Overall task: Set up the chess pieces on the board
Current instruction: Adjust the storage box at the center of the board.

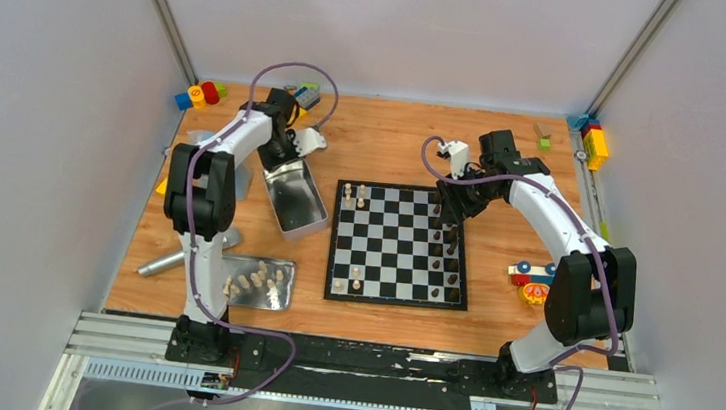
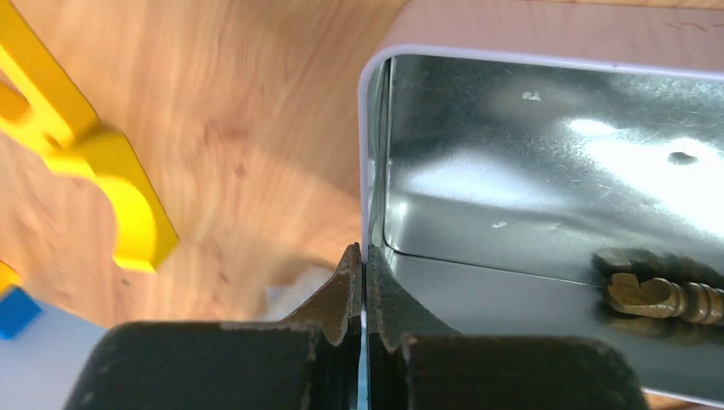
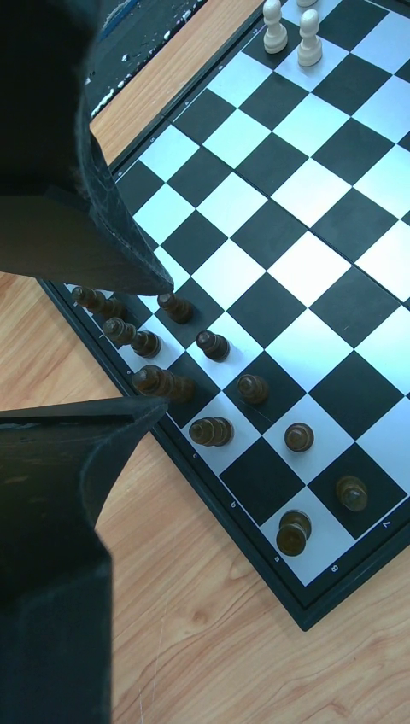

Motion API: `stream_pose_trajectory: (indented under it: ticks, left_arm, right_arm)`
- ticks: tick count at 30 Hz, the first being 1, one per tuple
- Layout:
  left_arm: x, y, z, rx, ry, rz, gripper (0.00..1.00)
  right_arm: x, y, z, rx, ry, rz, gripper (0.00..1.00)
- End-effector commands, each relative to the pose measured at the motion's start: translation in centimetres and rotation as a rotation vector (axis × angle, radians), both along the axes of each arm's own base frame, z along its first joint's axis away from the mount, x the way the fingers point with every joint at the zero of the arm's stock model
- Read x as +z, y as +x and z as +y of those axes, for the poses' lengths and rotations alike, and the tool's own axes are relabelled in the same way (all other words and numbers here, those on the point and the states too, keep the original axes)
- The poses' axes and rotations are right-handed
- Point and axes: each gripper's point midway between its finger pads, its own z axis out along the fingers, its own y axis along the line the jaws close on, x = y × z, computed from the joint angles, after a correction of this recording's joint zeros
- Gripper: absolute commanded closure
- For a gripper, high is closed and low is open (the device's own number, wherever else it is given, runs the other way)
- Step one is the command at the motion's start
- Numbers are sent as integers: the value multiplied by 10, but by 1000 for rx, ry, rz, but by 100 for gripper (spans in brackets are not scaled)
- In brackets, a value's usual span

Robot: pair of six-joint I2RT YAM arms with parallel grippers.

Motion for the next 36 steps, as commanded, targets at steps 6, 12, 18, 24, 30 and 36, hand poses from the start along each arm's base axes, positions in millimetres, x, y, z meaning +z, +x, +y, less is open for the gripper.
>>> stream_pose_trajectory:
  ticks: [6,12,18,24,30,36]
  left_arm:
    - [12,32,-42,-489,68,-26,100]
    - [10,20,-67,-631,69,-1,100]
    - [8,7,-77,-635,50,10,93]
    - [26,28,-68,-456,50,-83,76]
    - [68,31,-67,-255,-89,-182,59]
    - [86,-14,-76,-85,-253,-149,45]
  right_arm:
    - [18,5,3,-4,30,-63,52]
    - [18,6,4,-1,32,-62,52]
    - [11,7,5,7,29,-47,52]
    - [9,5,6,9,37,-37,52]
    - [10,3,6,10,42,-41,52]
    - [15,2,6,9,47,-55,52]
